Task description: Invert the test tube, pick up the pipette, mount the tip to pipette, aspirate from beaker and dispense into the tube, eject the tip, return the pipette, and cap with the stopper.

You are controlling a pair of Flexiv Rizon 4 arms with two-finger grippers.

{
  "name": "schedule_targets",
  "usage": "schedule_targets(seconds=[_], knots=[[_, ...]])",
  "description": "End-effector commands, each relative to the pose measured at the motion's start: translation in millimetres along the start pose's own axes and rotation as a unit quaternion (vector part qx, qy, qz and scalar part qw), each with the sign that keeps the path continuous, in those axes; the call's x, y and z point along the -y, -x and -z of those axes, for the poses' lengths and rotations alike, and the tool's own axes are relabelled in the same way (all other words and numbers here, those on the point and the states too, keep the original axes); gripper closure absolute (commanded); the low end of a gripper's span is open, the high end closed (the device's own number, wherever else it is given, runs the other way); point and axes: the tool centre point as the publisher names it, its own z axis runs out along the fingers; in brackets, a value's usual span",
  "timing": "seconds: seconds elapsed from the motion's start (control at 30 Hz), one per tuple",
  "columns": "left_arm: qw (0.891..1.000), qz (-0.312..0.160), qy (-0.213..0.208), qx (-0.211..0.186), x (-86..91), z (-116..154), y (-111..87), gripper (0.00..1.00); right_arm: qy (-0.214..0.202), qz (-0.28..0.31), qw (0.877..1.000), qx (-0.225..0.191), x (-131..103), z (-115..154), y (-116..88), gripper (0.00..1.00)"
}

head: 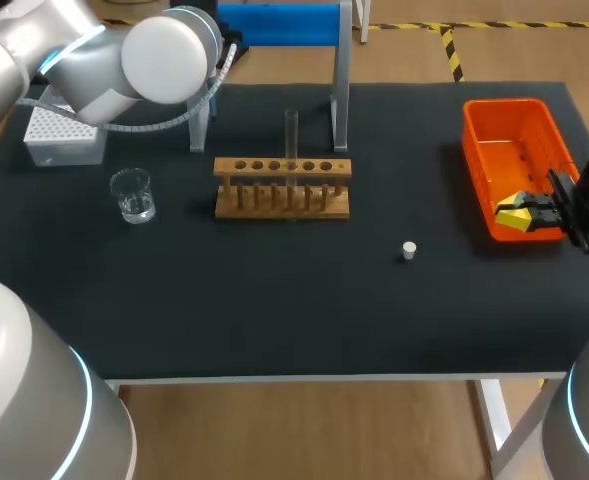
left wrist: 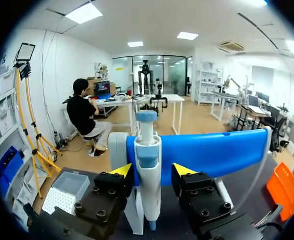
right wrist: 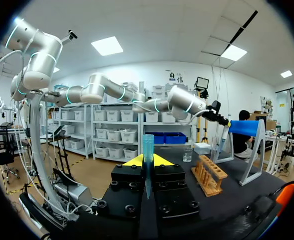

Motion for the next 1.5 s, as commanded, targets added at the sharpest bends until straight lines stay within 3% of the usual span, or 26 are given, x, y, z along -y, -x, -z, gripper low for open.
schedule_targets(seconds=[0.03,1.5], knots=[[1.0,0.002,0.0,0.001,0.2,-3.8,-1.6,0.53,-0.001,0.0,1.0,0.0,-0.1,0.6,-0.9,1.0],[1.0,0.008,0.01,0.002,-5.0,-15.8,-4.3,0.56,-0.001,0.0,1.0,0.0,-0.1,0.6,-0.9,1.0]])
